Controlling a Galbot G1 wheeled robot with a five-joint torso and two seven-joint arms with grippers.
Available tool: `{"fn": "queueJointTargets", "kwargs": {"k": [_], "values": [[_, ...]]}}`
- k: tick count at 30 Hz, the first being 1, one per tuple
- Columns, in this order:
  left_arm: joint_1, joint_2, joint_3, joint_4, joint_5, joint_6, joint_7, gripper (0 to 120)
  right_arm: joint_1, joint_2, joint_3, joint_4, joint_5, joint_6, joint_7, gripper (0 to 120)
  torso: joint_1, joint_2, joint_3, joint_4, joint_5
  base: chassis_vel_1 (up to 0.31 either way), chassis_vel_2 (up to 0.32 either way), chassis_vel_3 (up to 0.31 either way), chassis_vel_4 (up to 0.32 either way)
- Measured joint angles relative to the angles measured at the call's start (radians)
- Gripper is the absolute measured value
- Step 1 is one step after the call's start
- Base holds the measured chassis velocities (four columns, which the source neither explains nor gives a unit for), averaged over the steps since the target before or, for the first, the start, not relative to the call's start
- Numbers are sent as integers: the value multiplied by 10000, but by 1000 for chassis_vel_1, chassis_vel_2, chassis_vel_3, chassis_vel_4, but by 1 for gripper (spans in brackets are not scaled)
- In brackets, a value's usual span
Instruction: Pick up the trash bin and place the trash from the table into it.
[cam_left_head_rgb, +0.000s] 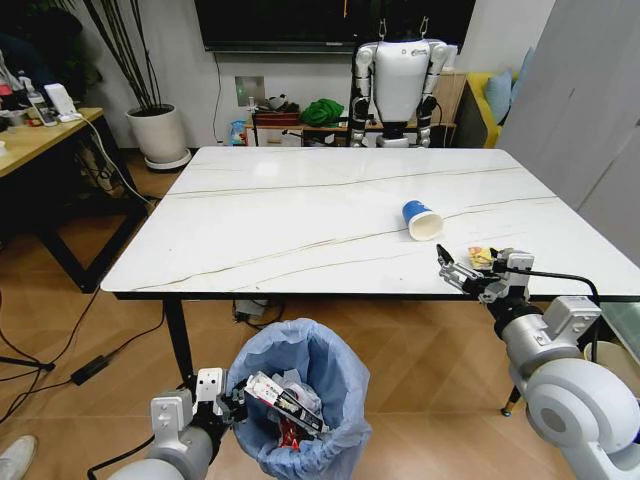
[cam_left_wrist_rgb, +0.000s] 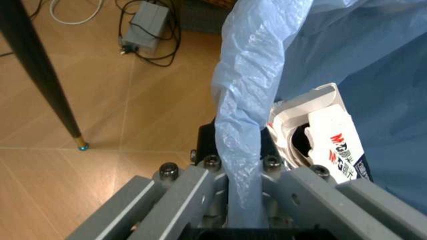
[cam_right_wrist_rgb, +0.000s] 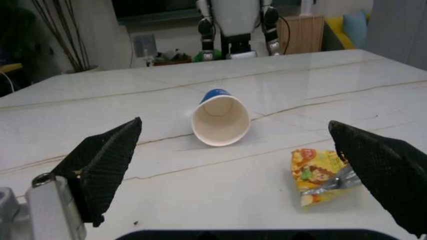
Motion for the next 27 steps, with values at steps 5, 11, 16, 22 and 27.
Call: {"fn": "queueJointTargets", "kwargs": {"k": [5, 11, 16, 22, 27], "values": [[-24, -8, 19, 49, -1, 0, 8, 0, 53, -3, 3, -103, 2, 9, -4, 100, 1, -1, 1, -3, -1, -148, -160, 150, 149], [-28, -10, 14, 69, -2, 0, 14, 0, 149, -14, -76, -211, -23, 146, -10, 100, 1, 0, 1, -1, -1, -164, -147, 155, 147], [-24, -30, 20, 105, 0, 0, 25, 0, 360, -227, -194, -402, -43, 182, 18, 100, 1, -1, 1, -2, 0, -95, -99, 116, 104], [-5, -88, 78, 137, 58, 0, 64, 0, 772, -517, -502, -691, 611, -39, 398, 100, 0, 0, 1, 0, -7, 11, 6, -4, -6], [20, -132, 80, 145, 147, 0, 145, 0, 1324, -784, -1074, -1068, 1846, -415, 1273, 100, 0, 0, 0, 0, -2, 30, 17, -18, -14]]}}
